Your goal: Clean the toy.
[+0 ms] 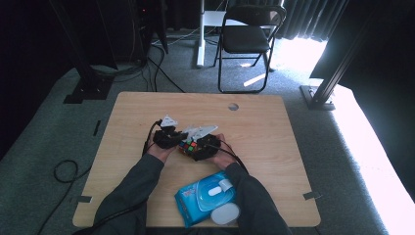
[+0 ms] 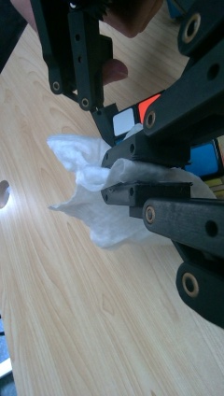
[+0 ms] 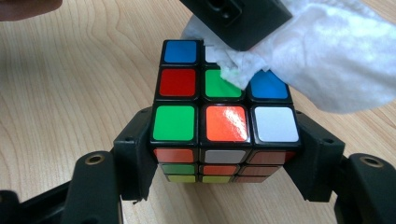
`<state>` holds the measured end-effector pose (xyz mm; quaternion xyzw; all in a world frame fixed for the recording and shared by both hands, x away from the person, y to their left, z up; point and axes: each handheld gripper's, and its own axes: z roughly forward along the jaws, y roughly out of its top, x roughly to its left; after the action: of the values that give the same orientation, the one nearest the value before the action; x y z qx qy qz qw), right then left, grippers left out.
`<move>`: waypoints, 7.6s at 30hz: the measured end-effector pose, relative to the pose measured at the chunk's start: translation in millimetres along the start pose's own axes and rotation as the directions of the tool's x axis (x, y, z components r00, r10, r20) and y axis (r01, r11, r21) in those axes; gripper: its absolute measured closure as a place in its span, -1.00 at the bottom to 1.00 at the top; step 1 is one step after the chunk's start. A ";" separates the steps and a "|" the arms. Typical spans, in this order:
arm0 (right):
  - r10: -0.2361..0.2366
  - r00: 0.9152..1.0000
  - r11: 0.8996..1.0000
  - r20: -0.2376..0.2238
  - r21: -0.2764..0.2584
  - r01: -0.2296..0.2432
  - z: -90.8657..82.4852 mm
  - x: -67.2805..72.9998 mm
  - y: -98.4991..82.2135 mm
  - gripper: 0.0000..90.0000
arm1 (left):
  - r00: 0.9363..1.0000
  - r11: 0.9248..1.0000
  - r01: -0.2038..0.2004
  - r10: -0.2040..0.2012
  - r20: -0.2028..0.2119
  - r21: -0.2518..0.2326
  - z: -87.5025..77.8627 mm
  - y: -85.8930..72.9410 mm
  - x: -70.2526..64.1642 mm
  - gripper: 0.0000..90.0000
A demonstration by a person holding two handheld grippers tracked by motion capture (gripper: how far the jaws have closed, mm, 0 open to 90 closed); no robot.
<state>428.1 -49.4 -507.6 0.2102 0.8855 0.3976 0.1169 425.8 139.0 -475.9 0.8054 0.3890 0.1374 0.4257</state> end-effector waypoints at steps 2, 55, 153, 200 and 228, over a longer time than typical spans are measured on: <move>0.000 1.000 1.000 0.000 -0.002 0.000 0.0 -0.1 0.1 -0.24 | 1.000 1.000 -0.007 0.007 0.006 -0.001 0.1 0.3 -2.7 0.84; -0.002 0.999 0.998 -0.034 -0.063 0.000 -7.0 0.1 -0.1 -0.24 | 0.998 0.998 0.047 -0.048 0.034 0.033 -10.7 -35.0 20.7 0.86; -0.028 1.000 0.999 -0.007 -0.031 0.028 -3.3 3.2 -1.8 -0.24 | 0.985 0.995 0.096 -0.096 0.141 0.004 -22.8 -49.3 26.9 0.85; -0.003 1.000 0.997 -0.030 -0.081 0.001 -8.4 0.4 -3.2 -0.24 | 0.988 0.993 0.050 -0.066 0.138 0.110 3.0 -57.4 30.5 0.85; 0.071 0.997 0.992 0.011 -0.104 -0.069 -17.7 -11.6 2.4 -0.24 | 0.996 0.997 0.004 -0.011 0.086 0.074 2.3 -57.8 17.2 0.85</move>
<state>432.4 -64.9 -493.8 0.2377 0.8549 0.4453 0.1200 409.0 169.8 -524.9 0.8242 0.3781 0.0865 0.4127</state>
